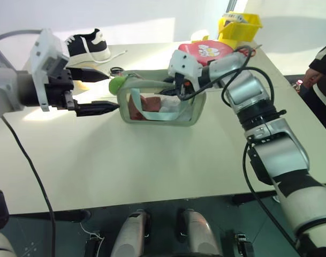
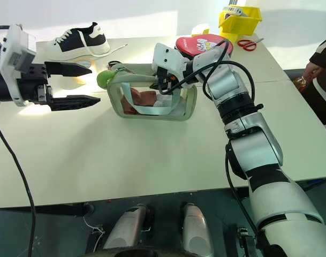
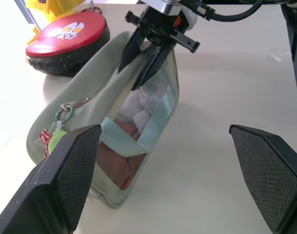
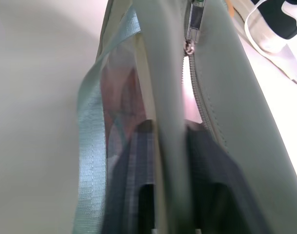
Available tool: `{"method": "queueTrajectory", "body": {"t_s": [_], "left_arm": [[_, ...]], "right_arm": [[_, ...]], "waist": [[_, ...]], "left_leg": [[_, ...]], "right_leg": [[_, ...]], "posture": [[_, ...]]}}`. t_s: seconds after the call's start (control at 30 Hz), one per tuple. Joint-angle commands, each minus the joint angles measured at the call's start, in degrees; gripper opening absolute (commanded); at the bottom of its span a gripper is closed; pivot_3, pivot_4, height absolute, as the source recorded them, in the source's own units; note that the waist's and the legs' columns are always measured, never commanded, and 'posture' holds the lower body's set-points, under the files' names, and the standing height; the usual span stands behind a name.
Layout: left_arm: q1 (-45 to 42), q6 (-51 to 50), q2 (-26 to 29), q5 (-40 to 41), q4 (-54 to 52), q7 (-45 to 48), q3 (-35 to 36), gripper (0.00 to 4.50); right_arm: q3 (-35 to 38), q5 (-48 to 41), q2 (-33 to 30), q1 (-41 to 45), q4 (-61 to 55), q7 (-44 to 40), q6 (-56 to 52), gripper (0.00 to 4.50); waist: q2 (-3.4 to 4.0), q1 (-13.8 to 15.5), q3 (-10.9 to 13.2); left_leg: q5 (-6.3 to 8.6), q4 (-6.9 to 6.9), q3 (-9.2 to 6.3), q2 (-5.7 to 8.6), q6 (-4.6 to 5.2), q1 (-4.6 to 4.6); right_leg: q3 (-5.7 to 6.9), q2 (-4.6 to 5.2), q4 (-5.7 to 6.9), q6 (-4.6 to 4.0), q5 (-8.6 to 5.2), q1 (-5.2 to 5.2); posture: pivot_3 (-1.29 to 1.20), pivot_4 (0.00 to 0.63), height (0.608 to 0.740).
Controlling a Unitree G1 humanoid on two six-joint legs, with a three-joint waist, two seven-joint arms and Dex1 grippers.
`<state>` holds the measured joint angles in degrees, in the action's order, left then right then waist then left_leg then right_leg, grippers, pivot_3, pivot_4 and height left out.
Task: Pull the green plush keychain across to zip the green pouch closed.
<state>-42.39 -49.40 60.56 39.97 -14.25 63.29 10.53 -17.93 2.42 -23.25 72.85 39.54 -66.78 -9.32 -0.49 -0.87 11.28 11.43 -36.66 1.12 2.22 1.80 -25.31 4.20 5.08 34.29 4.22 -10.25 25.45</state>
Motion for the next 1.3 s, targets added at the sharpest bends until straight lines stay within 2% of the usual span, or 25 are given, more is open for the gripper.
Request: {"method": "queueTrajectory", "body": {"t_s": [0.03, 0.23, 0.4, 0.53, 0.67, 0.8, 0.97, 1.07, 1.27, 1.3], "left_arm": [[-0.15, -0.25, 1.64, 0.67, -0.47, -0.97, 2.82, 4.5], [1.74, -1.0, 1.49, 1.81, -1.45, -2.5, 4.13, 4.5], [3.36, -0.86, 0.54, 2.46, -2.68, -3.95, 4.04, 4.5], [4.3, -1.04, 0.23, 3.44, -3.6, -4.58, 4.23, 4.5], [4.25, -0.28, 1.02, 3.06, -1.82, -4.25, 4.3, 4.5], [6.47, 1.08, 2.41, 1.46, 0.91, -3.56, 5.51, 4.5], [11.48, 3.85, 3.53, -1.71, 6.91, -5.01, 9.62, 4.5], [14.08, 4.44, 2.35, -1.88, 7.49, -5.44, 10.5, 4.5], [11.35, 4.51, -0.9, -1.93, 7.85, -6.62, 7.03, 4.5], [11.13, 4.35, -1.42, -1.83, 7.37, -6.54, 6.3, 4.5]], "right_arm": [[1.76, -1.1, -0.84, 2.63, -3.52, -2.24, 1.23, 0.04], [1.08, -1.91, -2.69, -2.03, -14.8, -6.21, -0.01, 0.04], [0.03, -1.2, -1.01, -7.04, -21.2, -3.96, -5.94, 0.04], [0.06, -1.52, -0.25, -7.79, -23.73, -3.07, -11.52, 0.04], [1.85, -3.05, -0.81, -6.32, -26.12, -2.64, -17.75, 1.42], [4.75, -5.7, -3.34, -5.91, -30.99, -2.42, -24.34, 3.53], [9.05, -10.27, -11.61, -8.38, -38.87, -3.82, -32.14, 3.53], [9.69, -11.68, -16.28, -11.75, -41.98, -4.17, -33.63, 3.53], [7.47, -10.94, -17.24, -17.18, -41.04, -2.1, -29.65, 3.53], [7.12, -10.73, -16.72, -17.48, -40.21, -1.41, -29.1, 3.29]], "waist": [[0.0, 0.06, 0.0], [0.0, 0.11, 0.0], [-0.02, 0.07, -0.01], [-0.02, -0.04, -0.01], [-0.02, 0.01, -0.01], [-0.01, 0.08, 0.0], [-0.01, 0.46, -0.01], [-0.06, 0.41, -0.03], [-0.07, 0.28, -0.04], [-0.06, 0.19, -0.04]], "left_leg": [[0.0, 0.0, 0.01, 0.0, 0.0, 0.01], [0.0, 0.02, 0.05, 0.0, 0.0, -0.01], [0.0, 0.01, 0.08, 0.0, 0.0, 0.02], [-0.01, -0.03, 0.11, -0.05, -0.04, 0.07], [-0.01, -0.03, 0.13, -0.06, -0.05, 0.09], [-0.01, -0.03, 0.16, -0.06, -0.04, 0.08], [0.05, -0.02, 0.17, -0.05, -0.06, 0.01], [0.14, 0.02, 0.22, -0.05, -0.11, 0.02], [0.15, 0.06, 0.33, -0.05, -0.11, 0.0], [0.15, 0.06, 0.35, -0.05, -0.11, -0.02]], "right_leg": [[-0.01, 0.0, 0.01, 0.0, 0.0, 0.0], [-0.11, -0.02, 0.04, 0.09, 0.04, 0.06], [-0.15, -0.02, 0.04, 0.05, 0.02, 0.03], [-0.19, -0.03, 0.12, -0.07, -0.03, 0.05], [-0.23, -0.03, 0.17, -0.09, -0.03, 0.06], [-0.25, -0.01, 0.16, -0.09, -0.03, 0.09], [-0.27, 0.04, 0.09, -0.09, -0.03, 0.15], [-0.25, 0.25, 0.0, -0.1, -0.03, 0.14], [-0.24, 0.41, 0.01, -0.12, 0.0, 0.21], [-0.24, 0.41, 0.01, -0.12, 0.0, 0.24]], "posture": [[0.0, 0.15, 0.74], [0.0, 0.15, 0.74], [0.0, 0.15, 0.74], [0.0, 0.15, 0.74], [0.0, 0.15, 0.74], [0.0, 0.15, 0.74], [0.0, 0.15, 0.74], [0.0, 0.15, 0.74], [0.0, 0.15, 0.74], [0.0, 0.15, 0.74]]}}
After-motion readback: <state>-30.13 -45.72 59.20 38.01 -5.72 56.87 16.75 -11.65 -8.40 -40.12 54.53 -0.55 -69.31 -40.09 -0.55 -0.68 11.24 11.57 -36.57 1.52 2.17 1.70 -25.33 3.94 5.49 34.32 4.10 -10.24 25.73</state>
